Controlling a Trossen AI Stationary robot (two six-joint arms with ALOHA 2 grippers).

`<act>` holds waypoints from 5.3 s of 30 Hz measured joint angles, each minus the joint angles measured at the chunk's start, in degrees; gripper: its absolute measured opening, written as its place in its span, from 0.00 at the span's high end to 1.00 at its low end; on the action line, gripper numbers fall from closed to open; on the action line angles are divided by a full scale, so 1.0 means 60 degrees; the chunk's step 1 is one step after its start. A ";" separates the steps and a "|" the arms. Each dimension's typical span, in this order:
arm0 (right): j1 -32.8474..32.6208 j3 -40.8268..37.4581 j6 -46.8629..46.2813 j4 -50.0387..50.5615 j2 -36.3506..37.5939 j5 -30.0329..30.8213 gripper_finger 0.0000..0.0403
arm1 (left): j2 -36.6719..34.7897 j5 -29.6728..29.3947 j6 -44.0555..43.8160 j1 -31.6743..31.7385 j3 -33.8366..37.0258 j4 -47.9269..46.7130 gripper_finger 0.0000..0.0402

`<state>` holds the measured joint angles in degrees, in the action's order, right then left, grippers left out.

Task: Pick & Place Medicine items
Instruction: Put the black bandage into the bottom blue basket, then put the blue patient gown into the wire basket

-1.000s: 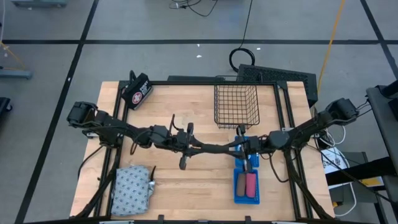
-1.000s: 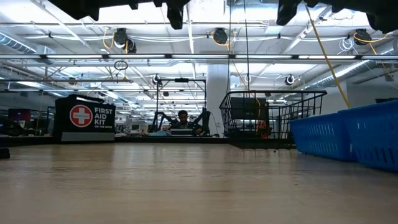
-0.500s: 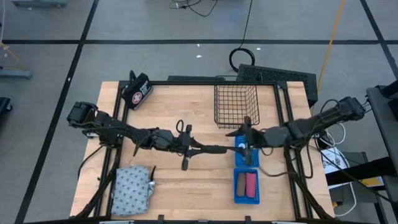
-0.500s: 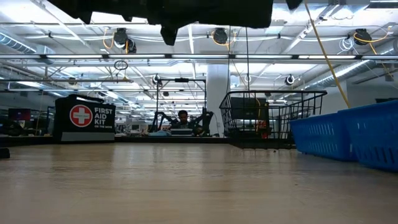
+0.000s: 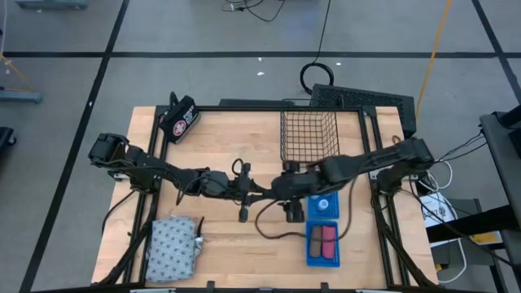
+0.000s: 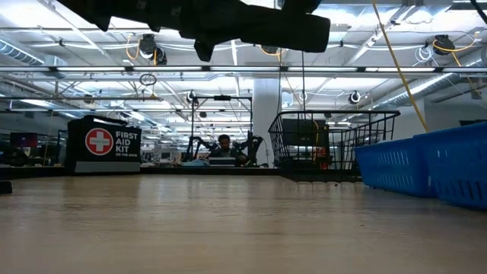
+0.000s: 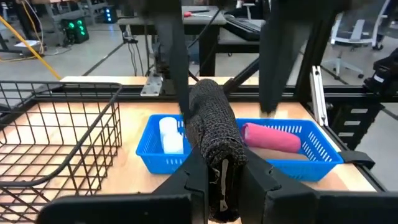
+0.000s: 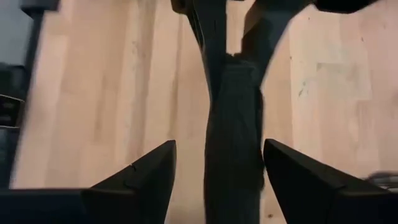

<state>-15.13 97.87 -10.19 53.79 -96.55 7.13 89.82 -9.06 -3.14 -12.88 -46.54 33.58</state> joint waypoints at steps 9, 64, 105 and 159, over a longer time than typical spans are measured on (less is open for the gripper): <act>0.0303 0.0025 0.0316 -0.0052 -0.0626 0.0030 0.49 | 0.0000 0.0000 -0.0022 0.0007 0.0000 -0.0163 0.89; -0.4421 -0.6844 0.8042 -0.4357 0.2204 -0.1433 0.86 | -0.1825 0.1242 -0.0760 0.0277 -0.0011 -0.2556 0.58; -0.5511 -0.8539 0.1634 -0.9093 0.6018 0.1836 0.59 | -0.1825 0.2195 -0.3362 0.0288 -0.0004 -0.3363 0.58; -0.3280 -1.2189 0.3857 -1.5428 0.6135 0.1786 0.62 | -0.1468 -0.4687 -1.7287 -0.5416 0.2331 -0.8893 0.58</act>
<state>-34.81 24.73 12.95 -38.79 -59.75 17.84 81.01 -37.18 -106.86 -45.38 -32.56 -19.78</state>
